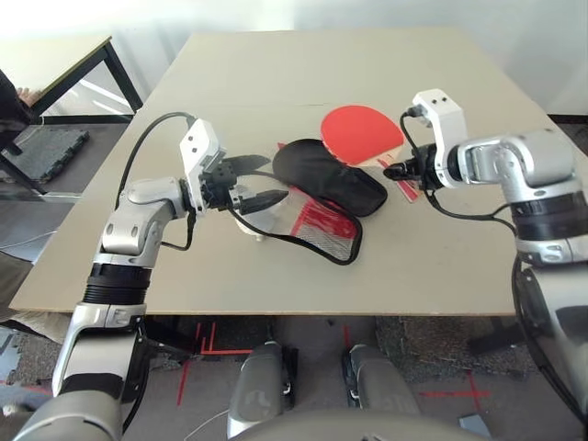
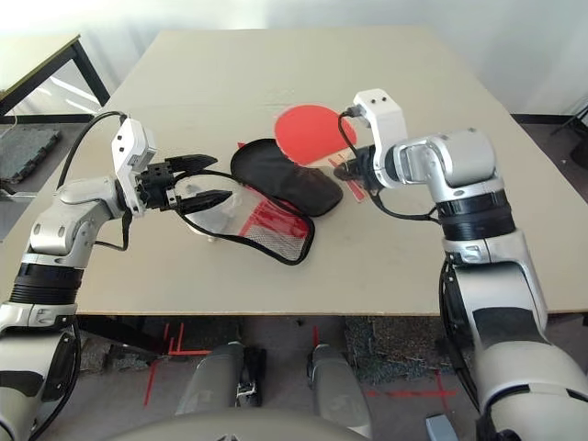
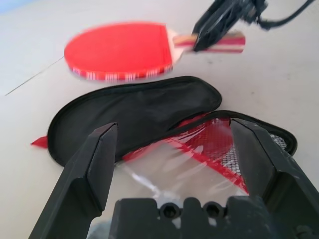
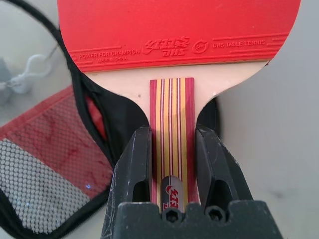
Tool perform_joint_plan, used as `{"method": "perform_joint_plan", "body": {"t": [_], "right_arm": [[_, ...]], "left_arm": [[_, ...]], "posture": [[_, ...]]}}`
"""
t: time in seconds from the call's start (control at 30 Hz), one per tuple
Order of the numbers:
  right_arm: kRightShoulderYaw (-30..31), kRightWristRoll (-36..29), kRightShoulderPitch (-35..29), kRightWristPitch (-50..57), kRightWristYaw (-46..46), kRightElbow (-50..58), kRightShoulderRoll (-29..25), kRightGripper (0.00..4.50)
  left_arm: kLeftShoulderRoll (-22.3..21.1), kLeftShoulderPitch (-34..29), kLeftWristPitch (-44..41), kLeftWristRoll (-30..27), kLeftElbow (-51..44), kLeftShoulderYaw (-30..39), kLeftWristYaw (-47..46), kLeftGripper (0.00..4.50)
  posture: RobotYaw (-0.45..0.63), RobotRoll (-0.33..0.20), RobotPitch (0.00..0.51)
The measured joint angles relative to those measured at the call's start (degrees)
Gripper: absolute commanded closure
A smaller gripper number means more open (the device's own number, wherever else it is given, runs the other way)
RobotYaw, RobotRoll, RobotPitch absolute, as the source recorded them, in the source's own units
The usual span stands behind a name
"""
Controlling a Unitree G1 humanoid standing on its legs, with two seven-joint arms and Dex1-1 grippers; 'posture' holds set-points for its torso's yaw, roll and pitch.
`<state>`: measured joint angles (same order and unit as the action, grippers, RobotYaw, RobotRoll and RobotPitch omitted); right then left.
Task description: Store the ping-pong paddle in its case and zip it.
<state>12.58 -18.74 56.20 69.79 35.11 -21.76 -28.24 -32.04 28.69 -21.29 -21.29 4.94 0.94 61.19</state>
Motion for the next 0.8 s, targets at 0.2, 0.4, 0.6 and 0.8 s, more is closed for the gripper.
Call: {"method": "perform_joint_plan", "body": {"t": [0.2,0.4,0.6,0.8], "right_arm": [[2.8,4.5,2.8,-7.8,2.2,-10.9,4.4,3.43],[3.1,9.0,5.1,-15.5,3.7,-21.3,8.7,3.43],[3.2,12.6,5.7,-20.6,5.6,-26.8,10.5,3.43],[3.0,15.7,5.9,-24.8,6.5,-32.2,11.3,3.43]], "left_arm": [[0.3,-0.3,-0.1,0.0,-1.2,0.2,-1.7,0.00],[0.5,-1.6,-0.2,-1.0,-2.7,0.3,-2.9,0.00],[0.5,-2.3,-0.5,-1.2,-3.8,0.3,-3.5,0.00],[0.1,-2.5,-0.8,-1.4,-4.2,0.3,-3.5,0.00]], "posture": [[0.21,0.000,0.038],[0.23,0.000,0.031],[0.24,0.000,0.030],[0.24,0.000,0.027]]}}
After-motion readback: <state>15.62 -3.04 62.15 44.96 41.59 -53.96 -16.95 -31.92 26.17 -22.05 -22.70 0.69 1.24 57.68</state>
